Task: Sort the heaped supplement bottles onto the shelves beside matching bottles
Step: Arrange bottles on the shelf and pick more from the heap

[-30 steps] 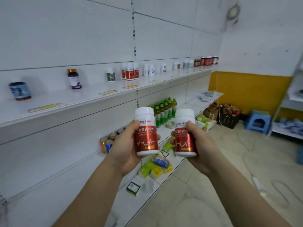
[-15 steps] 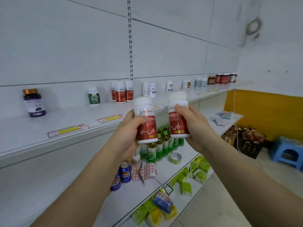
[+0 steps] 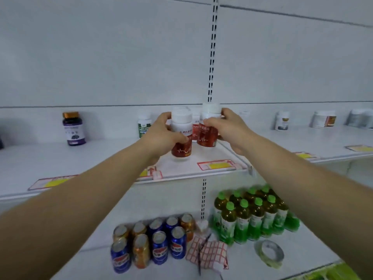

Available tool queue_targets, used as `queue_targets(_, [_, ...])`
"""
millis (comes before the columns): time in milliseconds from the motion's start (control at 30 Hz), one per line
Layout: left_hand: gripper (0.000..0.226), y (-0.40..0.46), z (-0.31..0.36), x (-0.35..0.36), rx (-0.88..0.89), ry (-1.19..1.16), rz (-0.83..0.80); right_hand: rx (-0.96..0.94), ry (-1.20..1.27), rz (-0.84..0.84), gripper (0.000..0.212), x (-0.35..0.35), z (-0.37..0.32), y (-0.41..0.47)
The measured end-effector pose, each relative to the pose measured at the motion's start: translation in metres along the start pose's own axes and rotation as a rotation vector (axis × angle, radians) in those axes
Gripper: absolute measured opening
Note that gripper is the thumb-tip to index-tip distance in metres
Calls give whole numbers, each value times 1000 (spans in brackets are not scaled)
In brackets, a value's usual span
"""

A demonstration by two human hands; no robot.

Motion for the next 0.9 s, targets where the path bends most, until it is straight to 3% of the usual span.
queue_targets(167, [72, 30, -6, 26, -75, 100, 118, -19, -65, -191, 50, 4, 29, 51])
queue_targets(400, [64, 50, -13, 40, -79, 133, 234, -116, -101, -301, 54, 11, 34, 79])
queue_targets(500, [65, 53, -15, 40, -72, 157, 268, -146, -136, -294, 54, 14, 33, 81])
queue_targets(633, [83, 54, -17, 41, -83, 139, 210, -128, -137, -293, 61, 13, 35, 81])
queue_targets(800, [60, 58, -20, 41, -98, 166, 173, -152, -148, -241, 63, 10, 35, 76])
queue_targets(900, [61, 58, -21, 42, -88, 161, 172, -161, -153, -217, 64, 9, 34, 74])
Point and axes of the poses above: each hand's wrist, its own y-axis towards the middle knuckle, its own x-axis out of the palm, z = x × y, the point moved 2 cm from there along y, towards the middle knuckle, and after that the axes turned 5 degrees about z, right-handed, at the moved point
